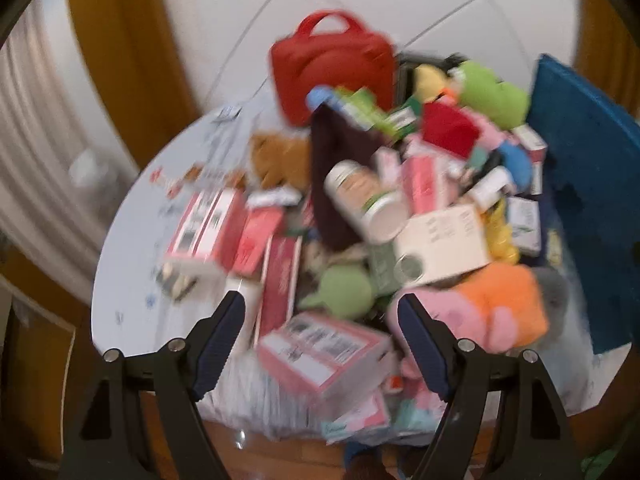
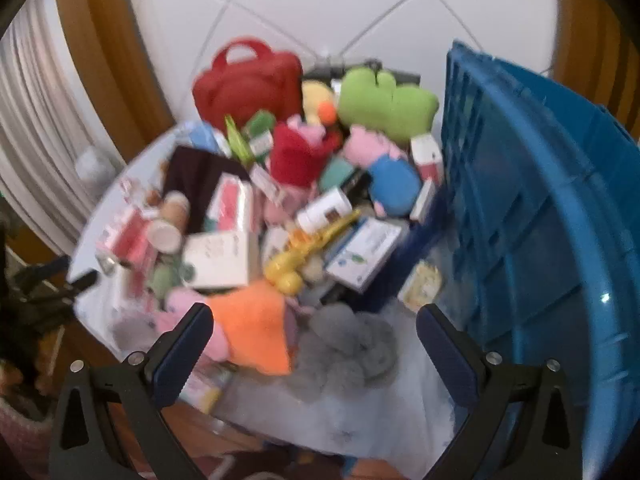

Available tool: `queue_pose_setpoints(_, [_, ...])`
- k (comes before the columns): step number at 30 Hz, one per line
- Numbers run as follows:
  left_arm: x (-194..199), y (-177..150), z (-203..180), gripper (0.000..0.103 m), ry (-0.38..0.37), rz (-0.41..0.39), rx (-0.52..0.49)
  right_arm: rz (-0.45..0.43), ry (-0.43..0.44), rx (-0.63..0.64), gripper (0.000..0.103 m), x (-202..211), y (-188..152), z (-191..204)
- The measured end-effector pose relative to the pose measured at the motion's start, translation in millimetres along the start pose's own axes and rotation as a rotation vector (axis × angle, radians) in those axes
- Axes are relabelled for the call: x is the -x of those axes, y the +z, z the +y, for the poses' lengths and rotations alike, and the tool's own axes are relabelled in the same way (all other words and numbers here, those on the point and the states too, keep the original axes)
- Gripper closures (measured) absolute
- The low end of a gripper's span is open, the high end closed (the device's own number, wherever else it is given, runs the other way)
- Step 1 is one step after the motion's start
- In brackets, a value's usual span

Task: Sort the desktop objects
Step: 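Move both tools back over the pile of items, then grasp a pink Kotex pad pack with each tool from the pile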

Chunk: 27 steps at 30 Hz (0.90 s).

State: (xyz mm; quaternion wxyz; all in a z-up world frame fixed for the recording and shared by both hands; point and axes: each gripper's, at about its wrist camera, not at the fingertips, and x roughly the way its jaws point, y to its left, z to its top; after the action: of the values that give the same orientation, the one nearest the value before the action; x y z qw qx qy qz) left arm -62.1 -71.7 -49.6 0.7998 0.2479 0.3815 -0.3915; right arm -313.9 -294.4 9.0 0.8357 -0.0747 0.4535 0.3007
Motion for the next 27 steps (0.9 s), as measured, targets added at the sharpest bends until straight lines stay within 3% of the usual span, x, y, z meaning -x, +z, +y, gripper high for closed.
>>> queue_pose_setpoints(4, [-18.8,-25.9,13.6,0.024,0.034,0.078,0.075,0.058,-0.02,0.074,0.0,-31.7,-16.0,11.6])
queue_pose_setpoints(10, [-41.4,-61.6,25.7,0.024,0.051,0.184,0.172,0.134,0.065,0.114,0.0,-68.5,-40.8,24.3])
queue_pose_setpoints(18, [-49.1,-87.5,19.5,0.024,-0.072,0.204,0.062,0.202,0.061,0.016,0.001,-79.0,-84.3,52.6])
queue_pose_setpoints(19, [-53.6,-92.0,16.3,0.024,-0.093,0.211,0.038,0.204,0.056,0.003,0.003,-79.9,-88.2,57.2])
queue_pose_setpoints(21, [-65.0,-99.6,8.8,0.024,-0.119,0.235,-0.004,0.222,0.053,-0.049,0.018,-84.4,-101.3,70.7])
queue_pose_setpoints(25, [-91.3,-109.3,0.0,0.024,-0.141,0.252,-0.04,0.257,0.049,-0.11,0.02,-101.7,-120.4,96.1])
queue_pose_setpoints(27, [-100.9,-108.4,0.1,0.024,-0.194,0.241,-0.006,0.28,0.06,-0.159,0.02,-113.8,-127.3,105.9])
